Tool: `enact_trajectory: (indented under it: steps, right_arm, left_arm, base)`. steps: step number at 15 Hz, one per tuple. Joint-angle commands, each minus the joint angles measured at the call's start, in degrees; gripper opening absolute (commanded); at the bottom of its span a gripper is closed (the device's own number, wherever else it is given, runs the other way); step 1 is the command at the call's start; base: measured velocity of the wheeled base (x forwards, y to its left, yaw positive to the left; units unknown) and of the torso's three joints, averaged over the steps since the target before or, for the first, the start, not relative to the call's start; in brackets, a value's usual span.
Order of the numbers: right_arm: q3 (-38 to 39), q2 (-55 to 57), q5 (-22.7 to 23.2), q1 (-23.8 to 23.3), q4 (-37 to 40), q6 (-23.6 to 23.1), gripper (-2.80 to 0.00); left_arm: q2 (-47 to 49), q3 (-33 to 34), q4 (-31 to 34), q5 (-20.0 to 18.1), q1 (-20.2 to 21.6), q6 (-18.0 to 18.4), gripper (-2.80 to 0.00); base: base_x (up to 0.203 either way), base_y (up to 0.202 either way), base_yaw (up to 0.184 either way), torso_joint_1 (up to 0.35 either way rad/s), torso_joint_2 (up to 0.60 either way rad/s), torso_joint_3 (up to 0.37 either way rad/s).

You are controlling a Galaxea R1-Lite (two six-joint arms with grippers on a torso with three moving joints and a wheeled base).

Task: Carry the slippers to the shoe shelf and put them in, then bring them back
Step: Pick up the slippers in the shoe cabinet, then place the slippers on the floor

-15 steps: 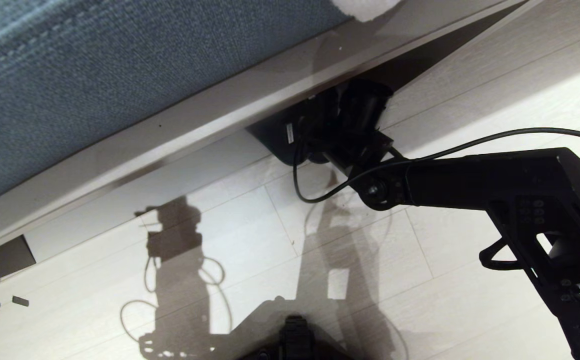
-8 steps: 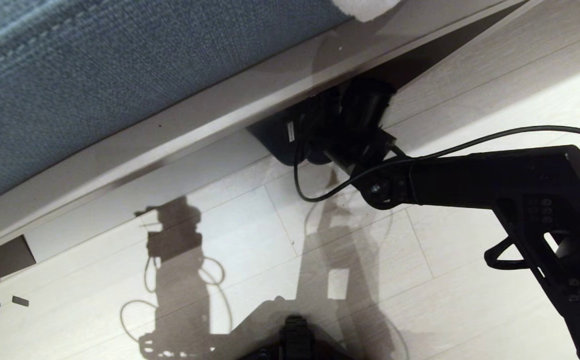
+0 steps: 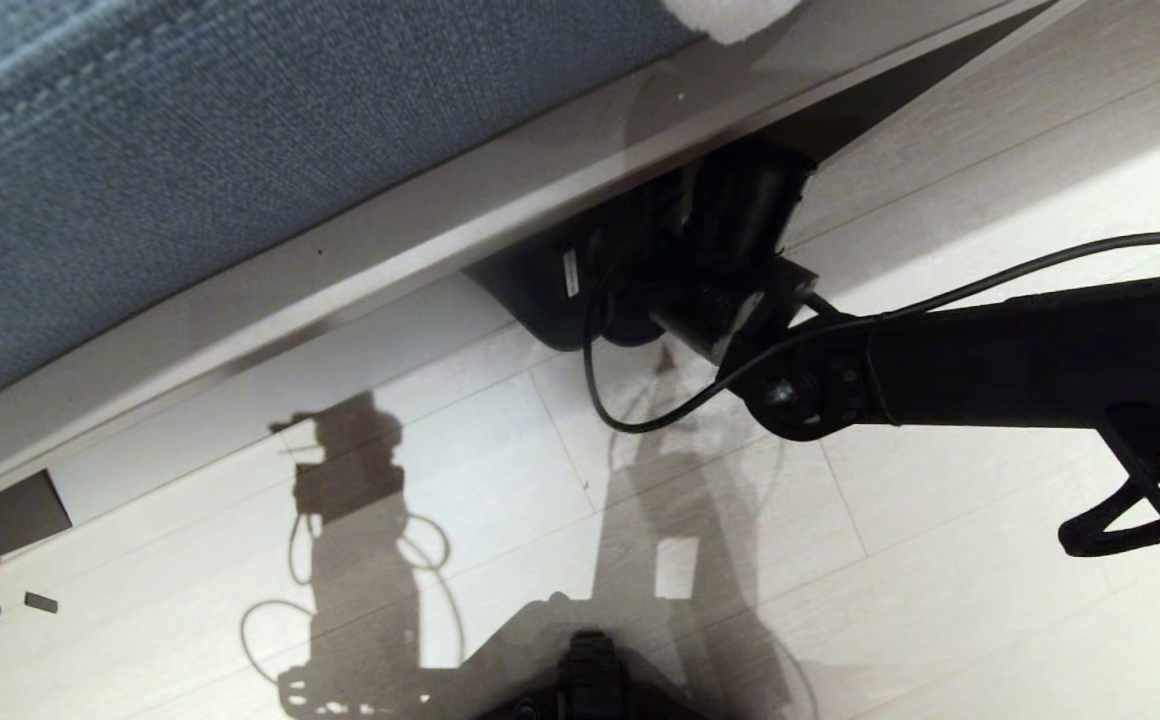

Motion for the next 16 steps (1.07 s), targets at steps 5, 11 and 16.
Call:
enact_trajectory:
  steps: [5, 11, 16]
  right_arm:
    - [19.4, -11.1, 0.2, 2.8, -5.0, 1.3, -2.8]
    - [43.6, -25.1, 0.2, 5.6, -13.0, 2.2, -2.8]
    - [56.5, -35.2, 0.4, 5.9, -15.5, 8.2, -2.8]
  left_arm:
    - [0.0, 0.0, 0.0, 0.0, 0.0, 0.0, -2.8]
    - [0.0, 0.0, 0.0, 0.0, 0.0, 0.0, -2.8]
    - [0.0, 0.0, 0.0, 0.0, 0.0, 0.1, -2.8]
  base:
    - [0.0, 0.0, 0.0, 0.0, 0.0, 0.0]
    - [0.0, 0.0, 0.0, 0.0, 0.0, 0.0]
    - [0.0, 0.0, 0.0, 0.0, 0.0, 0.0]
